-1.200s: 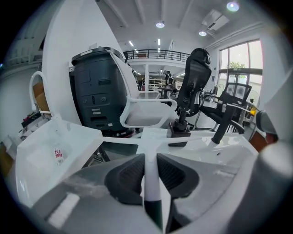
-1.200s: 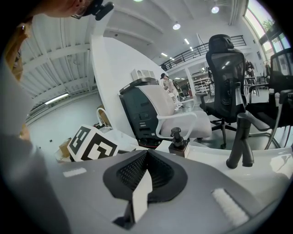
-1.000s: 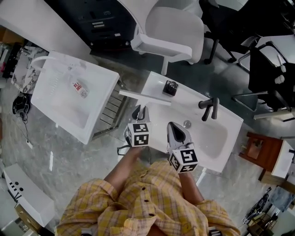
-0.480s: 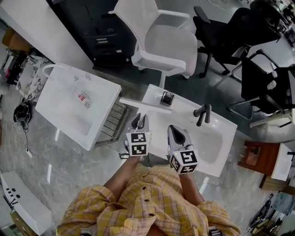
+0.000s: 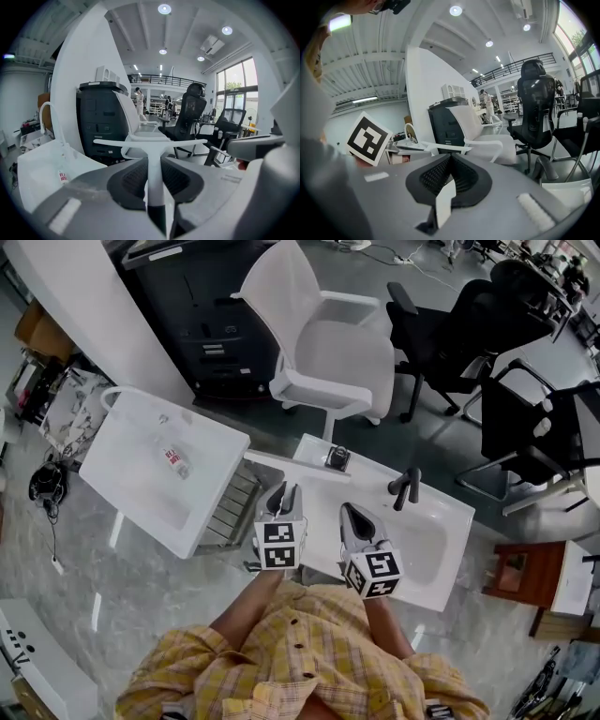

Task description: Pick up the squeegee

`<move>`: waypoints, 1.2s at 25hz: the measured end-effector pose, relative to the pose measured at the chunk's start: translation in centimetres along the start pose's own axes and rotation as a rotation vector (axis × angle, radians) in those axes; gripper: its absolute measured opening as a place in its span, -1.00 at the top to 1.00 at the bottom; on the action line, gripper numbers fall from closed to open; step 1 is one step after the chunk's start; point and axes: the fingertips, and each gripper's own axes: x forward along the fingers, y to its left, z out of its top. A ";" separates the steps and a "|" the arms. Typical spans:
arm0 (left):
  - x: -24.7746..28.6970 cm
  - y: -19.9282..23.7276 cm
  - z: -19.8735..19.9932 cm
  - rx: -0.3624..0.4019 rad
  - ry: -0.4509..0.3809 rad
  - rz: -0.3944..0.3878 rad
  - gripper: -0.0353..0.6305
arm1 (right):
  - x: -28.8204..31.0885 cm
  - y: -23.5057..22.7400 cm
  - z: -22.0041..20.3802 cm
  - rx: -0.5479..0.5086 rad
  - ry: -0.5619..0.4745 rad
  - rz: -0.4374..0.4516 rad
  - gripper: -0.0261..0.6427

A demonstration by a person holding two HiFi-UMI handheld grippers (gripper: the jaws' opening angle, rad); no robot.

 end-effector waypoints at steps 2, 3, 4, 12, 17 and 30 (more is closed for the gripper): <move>-0.4 0.0 0.5 0.001 -0.010 -0.003 0.63 | -0.1 0.2 0.6 -0.006 -0.009 0.005 0.94; -0.6 -0.1 0.8 0.002 -0.016 -0.004 0.63 | -0.1 0.3 0.8 -0.008 -0.014 0.007 0.94; -0.8 -0.1 1.2 0.003 -0.025 -0.005 0.63 | -0.1 0.4 1.1 -0.009 -0.019 0.010 0.94; -2.1 -0.6 3.2 0.039 -0.077 -0.020 0.63 | 0.1 1.0 2.7 -0.003 -0.062 0.021 0.94; -2.9 -1.1 3.7 0.068 -0.086 -0.028 0.63 | -0.4 1.3 3.4 -0.009 -0.086 0.025 0.94; -3.8 -1.2 4.3 0.081 -0.123 -0.033 0.63 | -0.8 1.3 4.1 -0.030 -0.112 0.013 0.94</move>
